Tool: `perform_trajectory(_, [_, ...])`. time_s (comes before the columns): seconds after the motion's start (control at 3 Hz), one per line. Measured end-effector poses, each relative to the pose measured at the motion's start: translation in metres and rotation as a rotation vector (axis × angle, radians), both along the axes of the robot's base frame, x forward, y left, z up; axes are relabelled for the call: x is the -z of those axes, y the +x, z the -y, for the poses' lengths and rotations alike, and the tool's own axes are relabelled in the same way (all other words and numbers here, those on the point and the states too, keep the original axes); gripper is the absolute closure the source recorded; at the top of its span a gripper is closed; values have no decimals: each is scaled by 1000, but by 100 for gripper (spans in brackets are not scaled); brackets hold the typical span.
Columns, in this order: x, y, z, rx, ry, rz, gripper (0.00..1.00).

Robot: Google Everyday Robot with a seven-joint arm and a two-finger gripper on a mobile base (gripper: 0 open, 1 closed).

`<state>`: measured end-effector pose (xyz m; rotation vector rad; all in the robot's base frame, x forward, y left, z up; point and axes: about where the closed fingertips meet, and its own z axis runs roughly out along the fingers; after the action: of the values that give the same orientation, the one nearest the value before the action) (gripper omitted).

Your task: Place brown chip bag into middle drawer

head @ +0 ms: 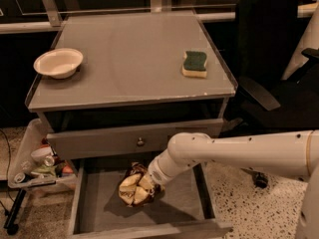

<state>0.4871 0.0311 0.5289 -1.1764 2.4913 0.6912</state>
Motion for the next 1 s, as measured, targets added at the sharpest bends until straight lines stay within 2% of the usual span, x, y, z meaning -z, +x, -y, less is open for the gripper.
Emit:
perform_trajectory(0.33, [22, 9, 1, 8, -17, 1, 100])
perform_trajectory(0.67, [22, 9, 1, 8, -18, 1, 82])
perform_trajectory(1.0, [23, 9, 1, 8, -18, 1, 58])
